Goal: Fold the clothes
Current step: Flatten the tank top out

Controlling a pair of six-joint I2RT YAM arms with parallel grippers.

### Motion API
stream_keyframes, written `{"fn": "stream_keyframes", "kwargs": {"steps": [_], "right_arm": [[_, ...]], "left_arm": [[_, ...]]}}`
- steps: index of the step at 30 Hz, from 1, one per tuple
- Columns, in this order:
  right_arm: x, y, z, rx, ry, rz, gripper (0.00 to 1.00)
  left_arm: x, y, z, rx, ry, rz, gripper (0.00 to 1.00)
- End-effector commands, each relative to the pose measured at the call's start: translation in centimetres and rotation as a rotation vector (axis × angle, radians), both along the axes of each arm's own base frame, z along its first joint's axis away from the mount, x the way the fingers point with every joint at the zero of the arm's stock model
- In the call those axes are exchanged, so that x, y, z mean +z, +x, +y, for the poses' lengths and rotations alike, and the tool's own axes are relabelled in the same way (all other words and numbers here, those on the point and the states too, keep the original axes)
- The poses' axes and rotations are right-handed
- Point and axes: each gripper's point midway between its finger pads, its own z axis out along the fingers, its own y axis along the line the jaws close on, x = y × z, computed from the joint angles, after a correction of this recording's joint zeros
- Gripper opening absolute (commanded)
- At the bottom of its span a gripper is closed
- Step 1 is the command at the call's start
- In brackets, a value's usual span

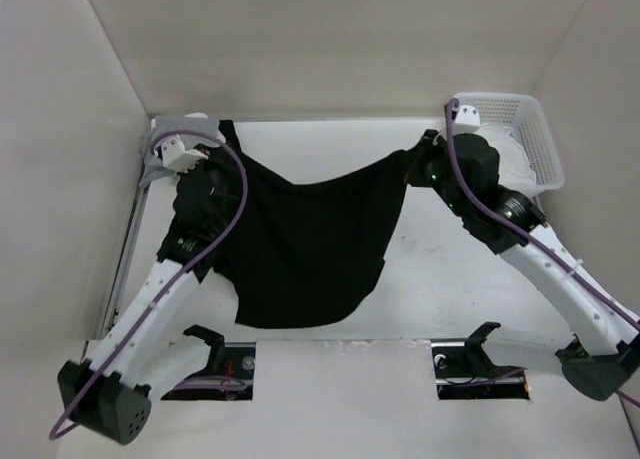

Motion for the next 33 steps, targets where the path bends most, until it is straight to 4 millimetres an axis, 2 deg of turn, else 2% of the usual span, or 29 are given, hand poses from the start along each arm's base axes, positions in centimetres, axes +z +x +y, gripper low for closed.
{"fn": "stream_keyframes", "kwargs": {"steps": [1, 4, 7, 9, 11, 14, 16, 18, 21, 22, 23, 24, 26, 28, 30, 33], "right_arm": [[6.5, 0.7, 1.8, 0.114, 0.155, -0.145, 0.00], [12.0, -0.6, 0.5, 0.106, 0.189, -0.251, 0.00], [16.4, -5.0, 1.2, 0.180, 0.211, -0.311, 0.00], [16.9, -7.5, 3.0, 0.242, 0.187, -0.305, 0.00], [16.0, -9.7, 5.9, 0.311, 0.141, -0.274, 0.00], [13.0, -12.3, 11.5, 0.423, 0.054, -0.212, 0.00], [10.1, -13.3, 14.9, 0.479, 0.002, -0.161, 0.01], [5.4, -13.6, 17.9, 0.508, -0.060, -0.079, 0.03], [-3.8, -14.7, 21.9, 0.553, -0.099, 0.106, 0.04], [-6.9, -15.9, 23.5, 0.593, -0.098, 0.172, 0.07], [-9.1, -17.1, 24.8, 0.633, -0.102, 0.218, 0.13], [-12.0, -18.6, 26.3, 0.682, -0.120, 0.275, 0.22], [-15.8, -21.4, 28.1, 0.760, -0.156, 0.356, 0.34], [-17.7, -22.7, 27.8, 0.782, -0.176, 0.378, 0.39], [-18.3, -22.4, 26.0, 0.759, -0.154, 0.377, 0.41], [-19.0, -18.3, 21.2, 0.611, -0.085, 0.391, 0.39]], "left_arm": [[1.0, 3.6, 0.1, -0.051, -0.130, -0.034, 0.03], [2.1, 8.9, -2.1, -0.158, -0.217, -0.020, 0.03], [5.1, 13.3, -5.9, -0.289, -0.246, -0.050, 0.03], [6.9, 15.2, -8.2, -0.366, -0.246, -0.073, 0.03], [7.7, 16.6, -9.1, -0.407, -0.270, -0.076, 0.04], [6.9, 18.0, -9.1, -0.416, -0.304, -0.059, 0.07], [4.7, 18.7, -7.8, -0.382, -0.312, -0.020, 0.10], [1.7, 19.2, -5.8, -0.332, -0.319, 0.031, 0.15], [-4.0, 19.6, -2.3, -0.254, -0.337, 0.112, 0.35], [-6.0, 19.7, -1.5, -0.240, -0.341, 0.140, 0.46], [-8.5, 19.5, -0.9, -0.229, -0.349, 0.184, 0.57], [-10.9, 18.9, -0.3, -0.212, -0.369, 0.226, 0.62], [-14.3, 17.1, 0.2, -0.184, -0.397, 0.276, 0.62], [-16.0, 15.0, -0.5, -0.192, -0.386, 0.275, 0.60], [-17.5, 13.0, -2.0, -0.210, -0.342, 0.290, 0.59], [-20.6, 10.0, -4.3, -0.235, -0.254, 0.359, 0.58]]}}
